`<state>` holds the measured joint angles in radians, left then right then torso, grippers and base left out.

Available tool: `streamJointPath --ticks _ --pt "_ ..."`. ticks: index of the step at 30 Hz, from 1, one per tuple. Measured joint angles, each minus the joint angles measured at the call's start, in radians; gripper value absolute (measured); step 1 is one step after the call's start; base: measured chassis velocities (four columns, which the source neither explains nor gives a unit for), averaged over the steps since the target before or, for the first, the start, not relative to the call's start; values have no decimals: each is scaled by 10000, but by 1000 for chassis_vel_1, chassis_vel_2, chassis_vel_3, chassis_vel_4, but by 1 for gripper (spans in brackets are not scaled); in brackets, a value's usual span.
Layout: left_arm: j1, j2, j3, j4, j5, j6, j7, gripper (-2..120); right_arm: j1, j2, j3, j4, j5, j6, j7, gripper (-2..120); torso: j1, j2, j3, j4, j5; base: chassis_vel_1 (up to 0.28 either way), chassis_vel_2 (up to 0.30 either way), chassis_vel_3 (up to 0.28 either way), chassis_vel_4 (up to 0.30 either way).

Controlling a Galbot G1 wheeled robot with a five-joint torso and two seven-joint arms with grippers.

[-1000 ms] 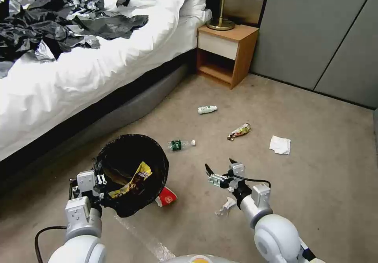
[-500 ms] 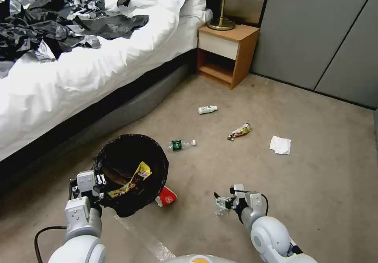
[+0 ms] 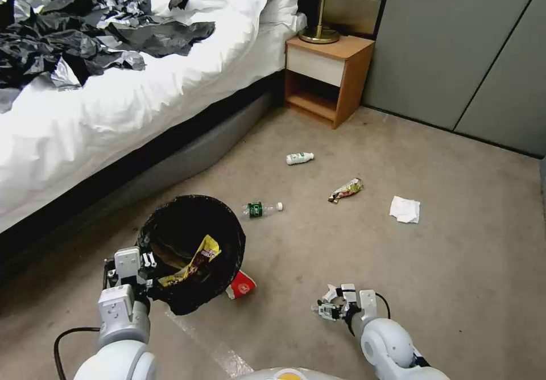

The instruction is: Pick up the trash bin, then pick up the garbage from the floor and place it into the trash bin.

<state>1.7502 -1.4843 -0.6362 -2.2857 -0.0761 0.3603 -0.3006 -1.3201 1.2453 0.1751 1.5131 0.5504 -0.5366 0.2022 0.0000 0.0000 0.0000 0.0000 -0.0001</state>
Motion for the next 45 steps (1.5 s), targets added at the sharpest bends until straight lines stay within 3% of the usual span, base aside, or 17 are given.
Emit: streamJointPath --ticks 16,18,22,25,30,39,45 --pt "166 -15 61 -11 141 -72 15 3 536 532 0 -774 -91 616 -366 96 0 0 0 0 0 0 0 0 0" --pt "192 -13 55 -20 142 -88 17 3 587 602 -38 -884 -127 706 -366 86 0 -1 0 1 0 0 0 0 0" --pt "207 -12 49 -31 142 -101 19 3 599 658 -52 -970 -159 781 -355 78 0 -1 0 1 1 0 0 0 0" --pt "198 -8 47 -31 142 -106 21 3 580 691 -52 -1057 -264 948 -351 61 0 0 0 -1 -2 0 0 0 0" --pt "191 -8 66 -32 147 -109 22 3 554 692 -20 -1129 -358 1112 -369 47 0 0 -1 -1 -3 0 0 0 0" --pt "171 14 70 -32 155 -109 23 3 644 662 45 -1282 -488 1340 -447 9 0 0 0 3 6 0 0 0 0" --pt "89 24 56 -18 144 -95 23 3 688 615 50 -1269 -570 1460 -466 0 0 0 0 1 4 0 0 0 0"
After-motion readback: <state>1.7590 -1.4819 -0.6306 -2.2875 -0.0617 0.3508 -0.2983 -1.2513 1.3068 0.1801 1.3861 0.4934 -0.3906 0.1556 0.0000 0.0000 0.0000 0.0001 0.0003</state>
